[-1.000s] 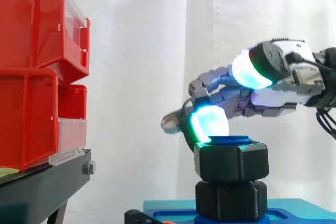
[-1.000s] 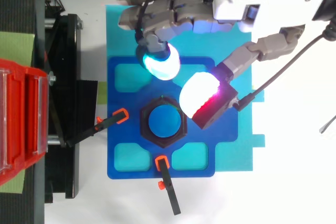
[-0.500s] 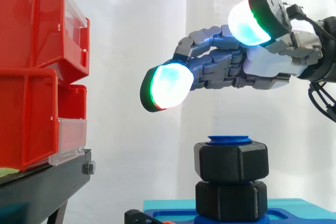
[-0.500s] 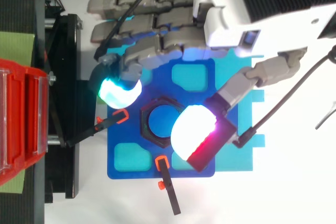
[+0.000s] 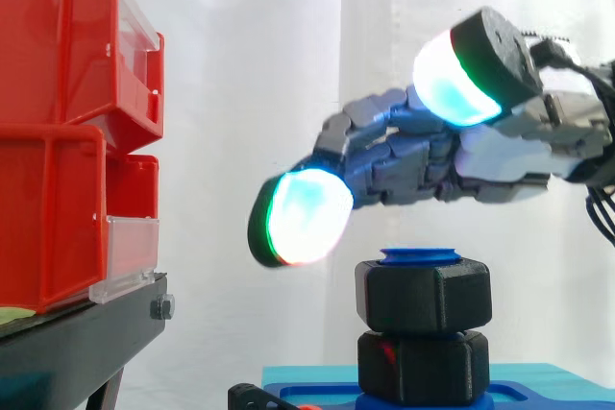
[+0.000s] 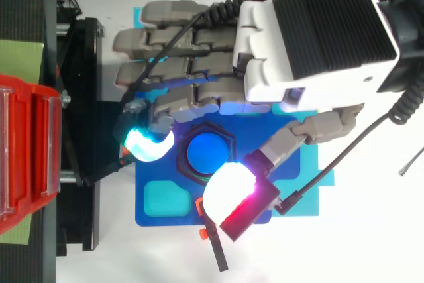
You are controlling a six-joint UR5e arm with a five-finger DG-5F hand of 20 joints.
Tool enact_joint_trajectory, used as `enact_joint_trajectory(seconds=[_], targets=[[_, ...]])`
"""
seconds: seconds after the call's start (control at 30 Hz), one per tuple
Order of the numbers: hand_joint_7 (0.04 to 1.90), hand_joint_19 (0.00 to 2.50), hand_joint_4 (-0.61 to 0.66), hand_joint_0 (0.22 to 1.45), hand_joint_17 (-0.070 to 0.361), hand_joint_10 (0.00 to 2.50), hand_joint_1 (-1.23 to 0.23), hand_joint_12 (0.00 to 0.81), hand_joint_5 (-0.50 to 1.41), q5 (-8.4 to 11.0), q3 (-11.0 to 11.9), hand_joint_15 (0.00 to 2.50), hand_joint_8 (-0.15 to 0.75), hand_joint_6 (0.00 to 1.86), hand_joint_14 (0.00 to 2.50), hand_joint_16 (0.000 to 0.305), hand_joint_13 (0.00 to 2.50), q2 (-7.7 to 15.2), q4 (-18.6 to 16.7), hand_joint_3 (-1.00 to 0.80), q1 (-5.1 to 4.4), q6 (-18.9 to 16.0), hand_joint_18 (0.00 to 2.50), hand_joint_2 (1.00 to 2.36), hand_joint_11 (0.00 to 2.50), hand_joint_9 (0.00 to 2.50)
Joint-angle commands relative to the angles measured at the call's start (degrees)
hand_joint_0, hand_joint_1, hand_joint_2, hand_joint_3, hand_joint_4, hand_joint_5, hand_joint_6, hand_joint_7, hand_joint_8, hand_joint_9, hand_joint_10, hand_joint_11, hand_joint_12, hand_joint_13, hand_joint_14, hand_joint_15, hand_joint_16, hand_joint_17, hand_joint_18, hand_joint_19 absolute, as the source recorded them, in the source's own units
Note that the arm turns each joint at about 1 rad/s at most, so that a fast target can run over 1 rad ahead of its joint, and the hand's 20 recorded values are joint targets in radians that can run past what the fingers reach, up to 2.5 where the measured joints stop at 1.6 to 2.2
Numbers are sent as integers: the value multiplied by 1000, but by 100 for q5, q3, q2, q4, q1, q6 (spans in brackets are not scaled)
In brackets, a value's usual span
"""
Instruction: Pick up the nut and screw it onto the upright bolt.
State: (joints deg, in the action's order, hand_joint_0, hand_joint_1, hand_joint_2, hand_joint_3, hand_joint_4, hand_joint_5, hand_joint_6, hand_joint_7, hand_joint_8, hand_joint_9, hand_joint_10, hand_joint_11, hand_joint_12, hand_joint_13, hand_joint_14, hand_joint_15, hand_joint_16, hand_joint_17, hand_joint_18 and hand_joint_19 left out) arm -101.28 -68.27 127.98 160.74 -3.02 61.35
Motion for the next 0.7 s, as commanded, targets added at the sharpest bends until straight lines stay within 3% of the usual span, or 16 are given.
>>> enact_joint_trajectory(seconds=[0.0, 0.13, 0.67], targets=[[706, 0, 181, 484, 100, 0, -104, 320, -193, 64, -222, 0, 199, 502, 0, 45, 45, -1, -245, -500, -40, -18, 0, 1000, 0, 180], [723, 0, 185, 484, 100, 0, -103, 320, -191, 56, -222, 0, 201, 502, 0, 44, 46, -1, -412, -500, -58, -80, 0, 1000, 0, 183], [820, 0, 217, 489, 96, 0, -123, 322, -164, 73, -275, 0, 215, 503, 0, 43, 87, -1, -341, -500, -40, 8, 0, 1000, 0, 229]])
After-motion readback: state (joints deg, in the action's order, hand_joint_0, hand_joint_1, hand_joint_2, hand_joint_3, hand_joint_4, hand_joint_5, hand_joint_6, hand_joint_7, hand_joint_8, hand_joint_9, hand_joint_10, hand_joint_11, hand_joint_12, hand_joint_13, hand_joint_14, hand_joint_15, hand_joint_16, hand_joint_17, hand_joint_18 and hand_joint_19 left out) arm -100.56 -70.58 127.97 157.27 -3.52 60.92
